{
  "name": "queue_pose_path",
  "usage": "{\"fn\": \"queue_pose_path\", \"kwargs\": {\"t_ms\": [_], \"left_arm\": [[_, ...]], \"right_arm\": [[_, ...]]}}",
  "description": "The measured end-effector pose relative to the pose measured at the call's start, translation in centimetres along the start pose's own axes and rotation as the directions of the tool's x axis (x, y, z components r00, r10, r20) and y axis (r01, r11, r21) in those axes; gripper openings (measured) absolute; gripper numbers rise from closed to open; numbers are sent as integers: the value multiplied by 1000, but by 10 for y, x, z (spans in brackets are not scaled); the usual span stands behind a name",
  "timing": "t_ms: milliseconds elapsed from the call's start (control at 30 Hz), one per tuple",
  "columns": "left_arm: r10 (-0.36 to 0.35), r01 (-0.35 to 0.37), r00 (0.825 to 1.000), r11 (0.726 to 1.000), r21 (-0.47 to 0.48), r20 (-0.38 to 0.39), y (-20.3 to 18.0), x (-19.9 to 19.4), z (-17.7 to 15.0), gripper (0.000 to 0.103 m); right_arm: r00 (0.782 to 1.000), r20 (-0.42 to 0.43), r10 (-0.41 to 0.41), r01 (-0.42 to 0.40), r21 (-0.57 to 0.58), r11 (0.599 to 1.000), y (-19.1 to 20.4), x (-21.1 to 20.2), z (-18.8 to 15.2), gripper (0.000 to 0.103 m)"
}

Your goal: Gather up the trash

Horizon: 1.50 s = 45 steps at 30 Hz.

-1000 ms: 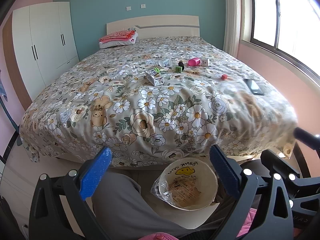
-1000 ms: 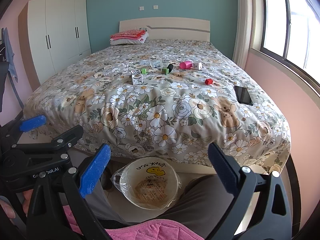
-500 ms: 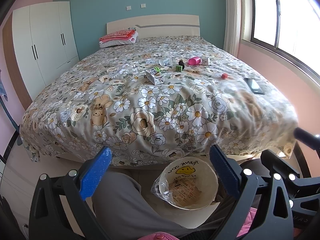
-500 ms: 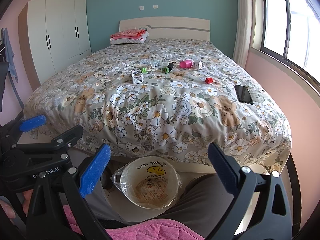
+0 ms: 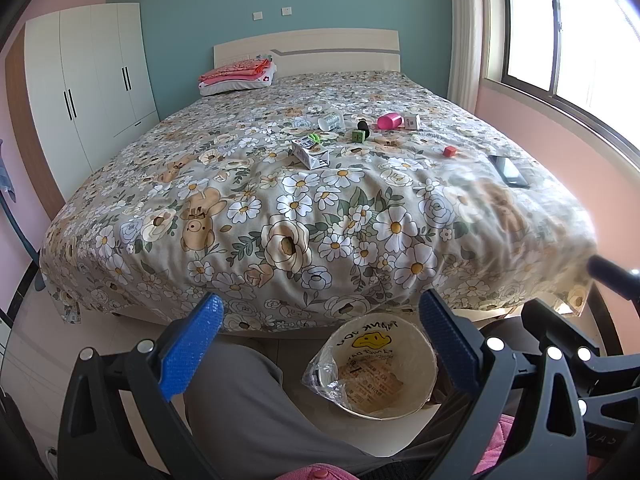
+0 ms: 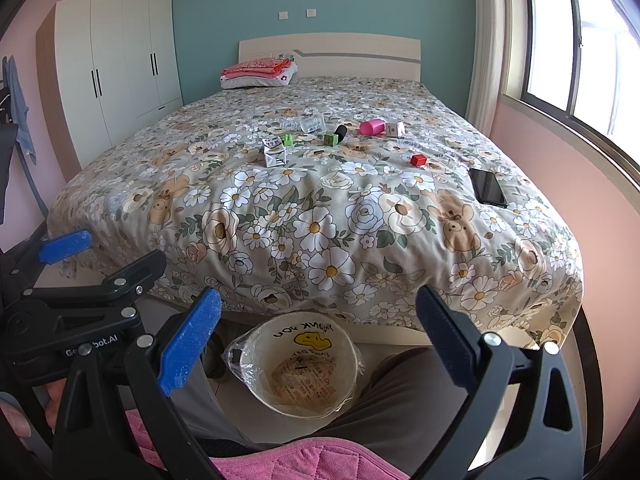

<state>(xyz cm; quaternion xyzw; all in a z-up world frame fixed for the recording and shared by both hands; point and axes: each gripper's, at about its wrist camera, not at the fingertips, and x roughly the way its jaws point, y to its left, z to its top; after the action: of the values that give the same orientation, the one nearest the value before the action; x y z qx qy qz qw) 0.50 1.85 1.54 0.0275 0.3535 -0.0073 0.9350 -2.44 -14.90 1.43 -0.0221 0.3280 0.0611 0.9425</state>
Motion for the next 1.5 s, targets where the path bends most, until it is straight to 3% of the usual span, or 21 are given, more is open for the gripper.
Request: {"fn": "queue_pose_path", "kwargs": {"t_ms": [1233, 1500], "left_arm": [[-8, 8, 1000, 1000, -1, -12, 0, 7, -9, 100], [-23, 23, 1000, 1000, 8, -3, -5, 24, 18, 100]], "right_arm": [[1000, -4, 2, -2, 1, 1000, -1, 3, -2, 96], [1000, 19, -9, 9, -8, 1000, -4, 11, 12, 96]]}}
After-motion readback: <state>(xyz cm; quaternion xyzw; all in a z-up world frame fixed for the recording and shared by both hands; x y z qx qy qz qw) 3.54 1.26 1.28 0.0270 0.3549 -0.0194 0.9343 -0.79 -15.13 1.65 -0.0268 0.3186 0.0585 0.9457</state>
